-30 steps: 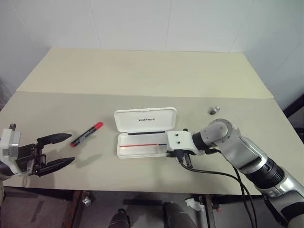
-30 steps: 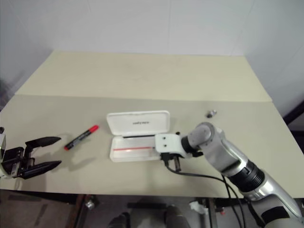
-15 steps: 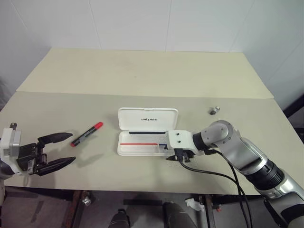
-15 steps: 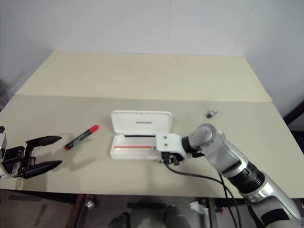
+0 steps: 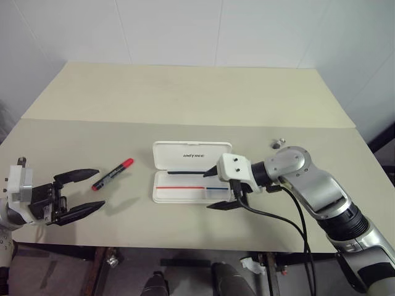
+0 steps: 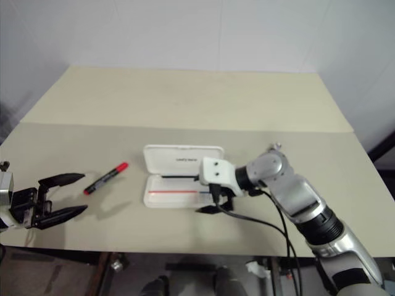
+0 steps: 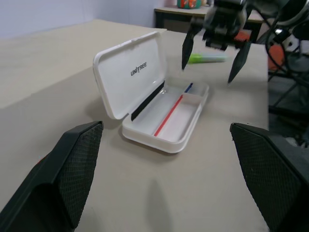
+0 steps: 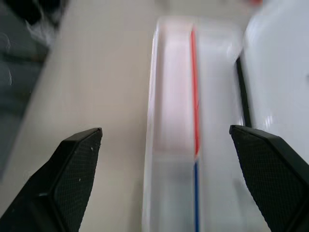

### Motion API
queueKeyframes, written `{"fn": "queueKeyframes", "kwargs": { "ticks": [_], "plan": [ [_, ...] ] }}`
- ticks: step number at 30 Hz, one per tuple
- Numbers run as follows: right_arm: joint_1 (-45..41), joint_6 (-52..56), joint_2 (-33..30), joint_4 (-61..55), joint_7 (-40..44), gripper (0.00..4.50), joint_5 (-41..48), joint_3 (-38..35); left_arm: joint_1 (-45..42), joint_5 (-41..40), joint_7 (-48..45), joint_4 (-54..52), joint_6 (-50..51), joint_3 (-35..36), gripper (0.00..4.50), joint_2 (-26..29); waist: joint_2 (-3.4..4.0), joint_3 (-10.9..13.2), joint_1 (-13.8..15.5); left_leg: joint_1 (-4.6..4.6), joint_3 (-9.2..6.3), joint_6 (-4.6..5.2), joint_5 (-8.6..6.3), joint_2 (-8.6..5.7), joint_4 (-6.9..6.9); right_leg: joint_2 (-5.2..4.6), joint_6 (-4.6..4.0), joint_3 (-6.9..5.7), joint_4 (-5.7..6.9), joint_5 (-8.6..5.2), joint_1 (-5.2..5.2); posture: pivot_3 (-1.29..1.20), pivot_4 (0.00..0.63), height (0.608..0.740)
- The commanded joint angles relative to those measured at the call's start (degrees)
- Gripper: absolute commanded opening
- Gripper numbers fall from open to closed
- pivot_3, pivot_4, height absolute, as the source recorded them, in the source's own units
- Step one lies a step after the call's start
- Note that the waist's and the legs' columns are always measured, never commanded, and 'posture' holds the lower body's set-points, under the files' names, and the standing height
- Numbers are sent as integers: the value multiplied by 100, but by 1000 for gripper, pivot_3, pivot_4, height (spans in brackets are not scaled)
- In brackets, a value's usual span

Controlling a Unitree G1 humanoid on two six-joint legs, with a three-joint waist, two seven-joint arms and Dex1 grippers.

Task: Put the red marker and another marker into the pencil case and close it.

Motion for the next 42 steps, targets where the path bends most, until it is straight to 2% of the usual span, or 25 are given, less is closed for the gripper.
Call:
{"fn": "queueKeyframes", "kwargs": {
  "ticks": [1,3,5,9,15,21,28,36,42],
  "plan": [
    [-23,-413,87,-42,116,4481,492,-516,-51,41,449,-327,-192,197,4500,-154,0,0,21,0,0,0,0,0,0,0,6,0,-1,3,0,0,150,740],
    [45,-530,234,39,134,4481,860,-810,-46,98,808,-423,-215,223,4500,-258,-2,-1,33,0,0,0,0,0,0,0,10,0,-1,5,0,0,150,740],
    [101,-582,342,150,122,4481,1124,-1036,-1,137,1111,-506,-185,241,4500,-333,-1,-1,40,1,0,0,0,1,0,1,54,0,0,29,2,0,150,740],
    [320,-717,363,394,299,4481,1685,-1486,187,366,1935,-637,27,259,4500,-440,-3,-1,62,1,1,0,0,0,2,1,56,1,-2,30,4,0,150,740],
    [698,-1330,286,907,441,4481,1578,-1565,51,807,2559,-245,387,-14,4500,-298,-3,-1,110,3,1,1,0,0,8,4,55,2,-2,30,5,0,150,740],
    [1068,-1766,324,1130,598,4481,1661,-1603,-819,1155,2591,891,434,-403,4500,-180,-3,-2,135,2,0,2,1,0,16,10,53,4,-4,29,10,0,150,740],
    [1125,-1772,346,1051,336,4481,1620,-1588,-1649,1494,2241,1939,295,-879,4500,-160,-2,-1,116,4,1,2,1,0,16,11,67,6,-6,37,13,0,150,740],
    [1199,-1779,310,963,105,4481,1579,-1585,-2110,1810,1747,2610,479,-1480,4500,-184,-2,-1,126,3,0,2,1,0,16,11,67,6,-2,37,13,0,150,740],
    [1213,-1777,294,939,53,4481,1588,-1564,-2382,2292,1929,3014,951,-1932,4500,-80,0,-3,132,10,0,4,3,0,19,12,68,6,7,37,16,0,150,740]
  ]
}}
